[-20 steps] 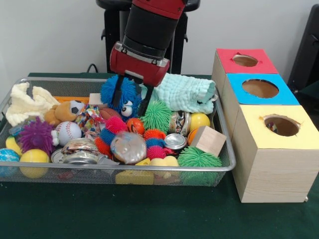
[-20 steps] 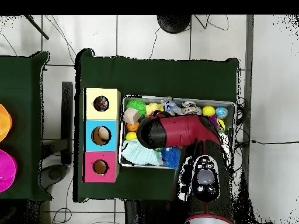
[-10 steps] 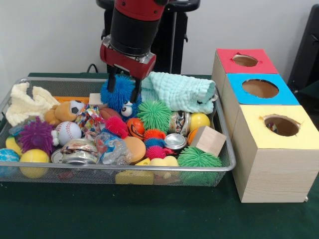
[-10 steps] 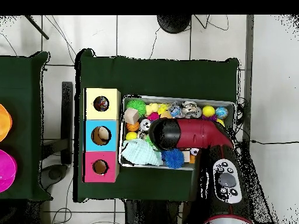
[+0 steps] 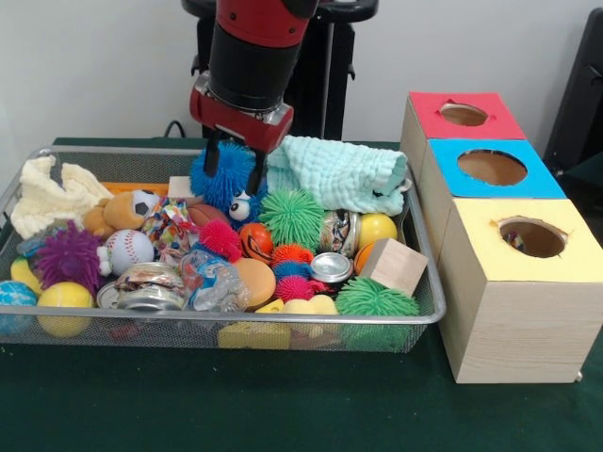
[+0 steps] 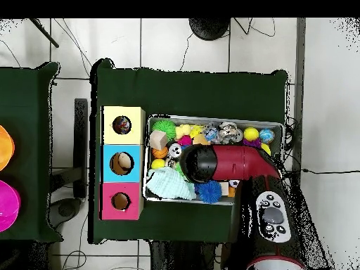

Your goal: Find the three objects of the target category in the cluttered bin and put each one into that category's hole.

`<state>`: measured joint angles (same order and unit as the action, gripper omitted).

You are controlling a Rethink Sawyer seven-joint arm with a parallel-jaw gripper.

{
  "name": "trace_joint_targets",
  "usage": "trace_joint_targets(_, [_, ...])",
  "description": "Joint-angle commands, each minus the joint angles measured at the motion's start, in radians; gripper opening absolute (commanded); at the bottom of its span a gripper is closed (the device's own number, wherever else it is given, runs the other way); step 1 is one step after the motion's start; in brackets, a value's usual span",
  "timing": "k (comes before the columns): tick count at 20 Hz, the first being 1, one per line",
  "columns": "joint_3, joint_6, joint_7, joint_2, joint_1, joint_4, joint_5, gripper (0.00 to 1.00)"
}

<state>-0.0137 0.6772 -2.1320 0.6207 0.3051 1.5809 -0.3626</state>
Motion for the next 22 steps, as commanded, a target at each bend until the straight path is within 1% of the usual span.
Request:
trace_joint_targets(1, [0.053, -0.042, 0.152, -0.094, 0.035, -0.035, -0.141, 1.00])
trace_joint_targets(4, [0.040, -0.057, 0.149, -0.127, 0.038, -0.062, -0.197, 1.00])
trace_joint_targets(5, [0.029, -0.064, 0.146, -0.129, 0.030, -0.072, -0.226, 1.00])
trace_joint_targets(8, [0.010, -0.049, 0.125, -0.138, 0.012, -0.095, -0.278, 1.00])
trace_joint_targets(10, [0.011, -0.046, 0.110, -0.146, 0.014, -0.098, -0.293, 1.00])
trace_joint_targets(13, [0.017, -0.086, 0.078, -0.169, 0.032, -0.092, -0.318, 1.00])
trace_joint_targets(18, [0.014, -0.130, 0.042, -0.201, 0.043, -0.104, -0.357, 1.00])
trace_joint_targets(22, [0.015, -0.156, 0.022, -0.231, 0.057, -0.109, -0.364, 1.00])
